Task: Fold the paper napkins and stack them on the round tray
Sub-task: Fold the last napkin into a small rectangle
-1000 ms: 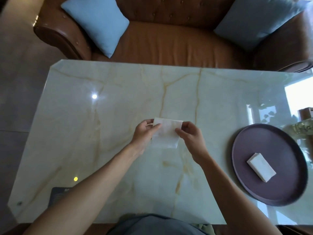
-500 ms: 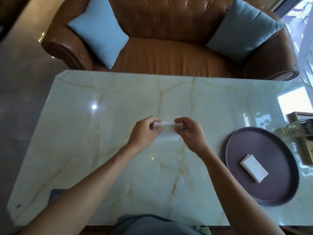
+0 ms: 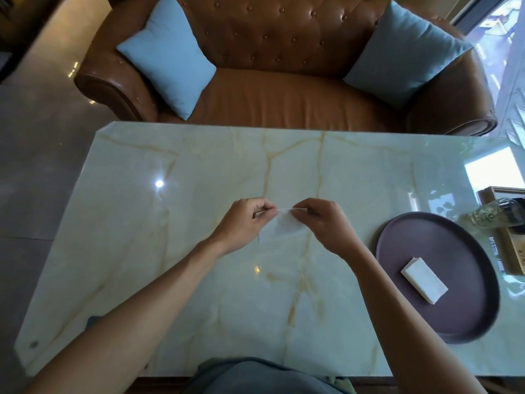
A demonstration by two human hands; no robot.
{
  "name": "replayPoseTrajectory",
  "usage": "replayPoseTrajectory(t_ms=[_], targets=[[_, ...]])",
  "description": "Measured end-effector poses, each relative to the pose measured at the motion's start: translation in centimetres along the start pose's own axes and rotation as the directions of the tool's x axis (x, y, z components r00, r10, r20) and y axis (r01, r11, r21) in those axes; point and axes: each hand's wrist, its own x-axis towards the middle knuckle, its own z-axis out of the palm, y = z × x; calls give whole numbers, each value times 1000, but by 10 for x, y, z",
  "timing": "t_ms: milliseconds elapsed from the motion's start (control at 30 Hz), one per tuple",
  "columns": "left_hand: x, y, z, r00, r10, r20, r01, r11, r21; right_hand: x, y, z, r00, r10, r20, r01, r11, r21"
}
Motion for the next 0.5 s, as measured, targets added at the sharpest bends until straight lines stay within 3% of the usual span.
replayPoseTrajectory(t_ms=[167,267,367,500], targets=[[1,-1,-8,999,-44,6,44,991,-128,-5,1,-10,999,34,-33,-27,980,197],[1,2,-14,992,-128,-4,120,938,-326,-7,12,-13,989,132,-61,-98,915,392],[1,7,-15,980,-199,21,182,844,-504,-13,20,-6,981,176,83,-195,876,440],[1,11,-15,965,-255,67,240,746,-621,-20,24,10,949,201,242,-294,840,455]])
